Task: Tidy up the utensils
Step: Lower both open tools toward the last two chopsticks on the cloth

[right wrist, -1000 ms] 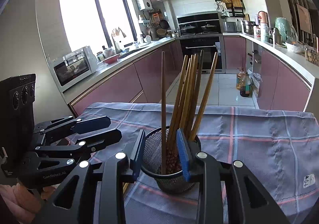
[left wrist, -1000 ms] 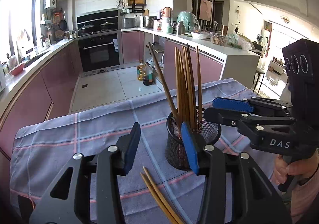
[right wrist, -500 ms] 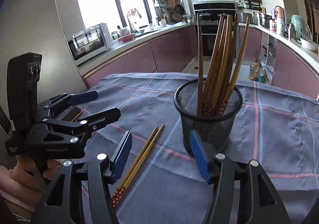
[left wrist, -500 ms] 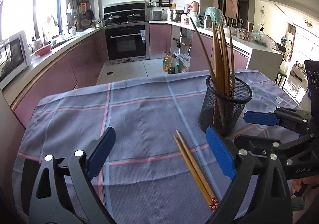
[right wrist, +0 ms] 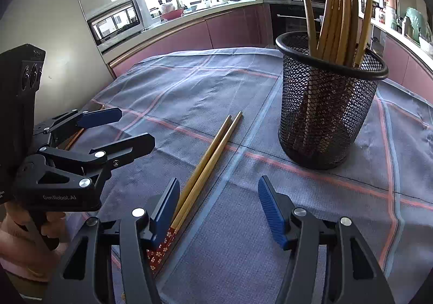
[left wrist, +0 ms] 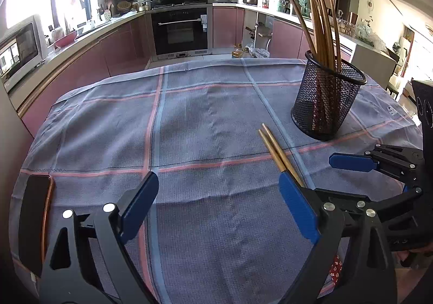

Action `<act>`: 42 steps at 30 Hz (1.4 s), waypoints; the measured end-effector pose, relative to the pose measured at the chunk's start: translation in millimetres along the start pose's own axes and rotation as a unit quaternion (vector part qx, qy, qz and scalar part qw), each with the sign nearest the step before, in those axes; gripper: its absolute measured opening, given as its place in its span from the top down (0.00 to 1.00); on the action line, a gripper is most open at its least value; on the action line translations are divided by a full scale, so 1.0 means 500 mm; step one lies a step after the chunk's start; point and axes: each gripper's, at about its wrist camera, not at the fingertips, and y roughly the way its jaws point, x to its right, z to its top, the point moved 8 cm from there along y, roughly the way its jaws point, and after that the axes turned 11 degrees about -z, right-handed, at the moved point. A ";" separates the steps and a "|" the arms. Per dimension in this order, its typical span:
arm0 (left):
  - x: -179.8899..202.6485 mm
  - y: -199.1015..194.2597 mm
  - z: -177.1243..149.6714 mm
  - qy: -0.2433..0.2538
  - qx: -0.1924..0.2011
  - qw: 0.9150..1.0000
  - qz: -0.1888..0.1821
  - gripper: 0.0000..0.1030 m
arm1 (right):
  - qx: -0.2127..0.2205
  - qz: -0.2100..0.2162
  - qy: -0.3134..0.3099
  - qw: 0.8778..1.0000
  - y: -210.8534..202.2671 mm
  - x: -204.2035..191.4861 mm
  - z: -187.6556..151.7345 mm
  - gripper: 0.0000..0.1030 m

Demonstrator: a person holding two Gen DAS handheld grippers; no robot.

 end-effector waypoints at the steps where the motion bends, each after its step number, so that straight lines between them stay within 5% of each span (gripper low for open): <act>1: 0.000 0.002 -0.001 0.000 -0.001 1.000 0.000 0.14 | -0.002 -0.002 -0.002 1.000 0.002 -0.001 -0.001 0.43; 42: 0.093 0.083 -0.038 0.049 -0.074 0.995 -0.052 0.30 | -0.025 -0.033 -0.004 0.999 0.004 0.044 -0.024 0.58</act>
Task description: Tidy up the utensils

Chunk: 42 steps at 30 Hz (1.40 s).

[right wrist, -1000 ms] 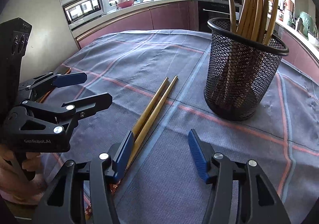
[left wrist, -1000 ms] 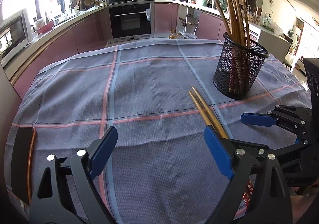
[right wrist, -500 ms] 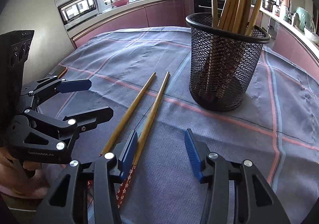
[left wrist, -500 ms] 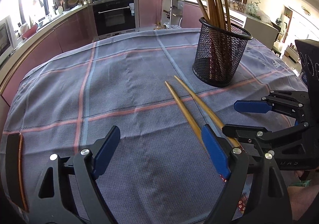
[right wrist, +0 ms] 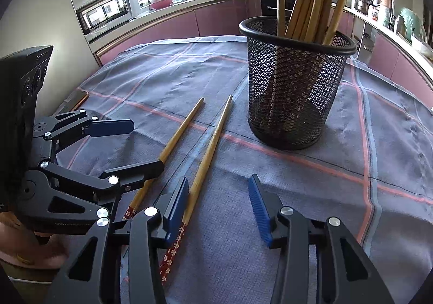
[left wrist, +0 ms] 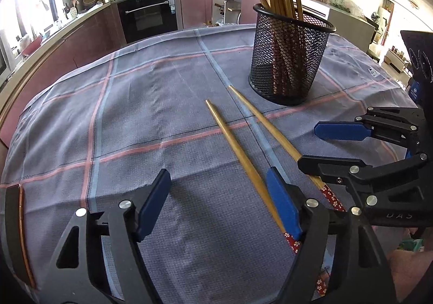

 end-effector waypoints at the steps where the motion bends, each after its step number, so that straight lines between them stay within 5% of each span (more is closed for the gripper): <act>1: 0.001 0.002 -0.001 0.000 -0.002 1.000 0.000 0.33 | 0.000 -0.001 -0.001 1.000 0.001 0.000 0.001 0.59; 16: -0.007 0.010 0.010 -0.004 -0.006 1.000 -0.017 0.71 | 0.005 -0.006 -0.003 1.000 0.021 -0.009 0.026 0.65; 21: -0.017 0.013 0.017 -0.019 -0.005 1.000 -0.023 0.83 | 0.005 -0.006 0.001 1.000 0.027 -0.011 0.033 0.81; 29: -0.016 0.009 0.016 -0.035 0.001 0.999 -0.030 0.90 | 0.005 0.014 0.029 0.999 0.027 -0.002 0.031 0.94; 42: 0.001 0.007 0.009 -0.018 -0.003 0.999 -0.036 0.92 | 0.011 0.052 0.024 0.998 0.007 -0.027 0.035 0.95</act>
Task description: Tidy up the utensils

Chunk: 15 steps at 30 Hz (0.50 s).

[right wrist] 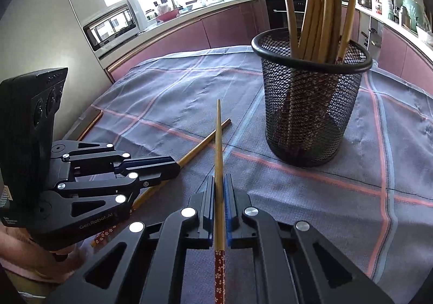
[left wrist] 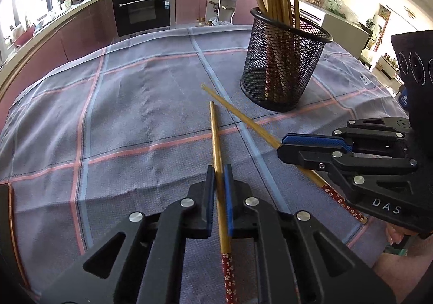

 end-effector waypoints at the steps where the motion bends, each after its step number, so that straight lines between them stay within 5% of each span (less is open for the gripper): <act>1: -0.001 0.001 -0.001 0.001 -0.001 1.000 0.001 0.90 | -0.003 -0.001 -0.001 1.000 0.004 -0.002 -0.002 0.95; 15: 0.002 0.008 -0.003 0.006 -0.003 1.000 0.009 0.92 | -0.003 -0.029 -0.018 0.999 0.018 0.002 -0.011 0.94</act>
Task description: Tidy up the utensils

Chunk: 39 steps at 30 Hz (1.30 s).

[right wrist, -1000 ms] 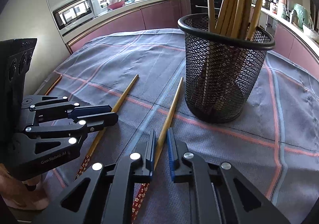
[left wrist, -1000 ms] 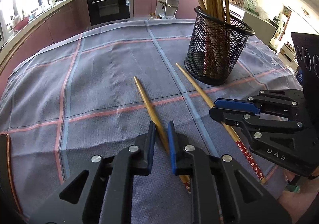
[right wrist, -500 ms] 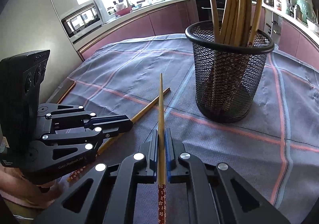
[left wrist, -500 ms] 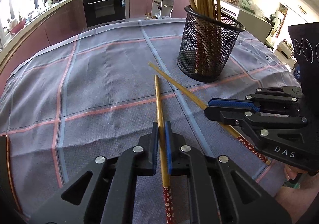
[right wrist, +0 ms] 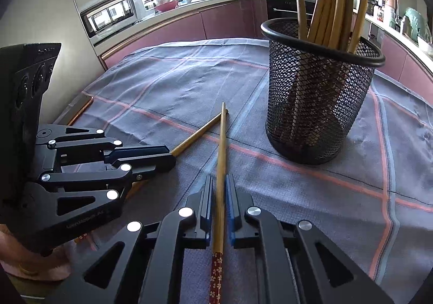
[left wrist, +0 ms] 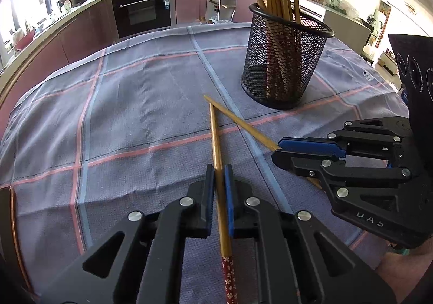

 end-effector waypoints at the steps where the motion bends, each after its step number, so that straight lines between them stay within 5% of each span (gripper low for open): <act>1: 0.000 0.000 0.000 -0.001 0.000 1.000 -0.001 0.92 | 0.000 0.003 0.003 1.000 0.000 0.002 0.000 0.94; 39: 0.039 -0.119 0.056 0.000 0.069 0.996 -0.051 0.93 | 0.082 0.046 0.054 0.994 -0.108 0.029 0.055 0.94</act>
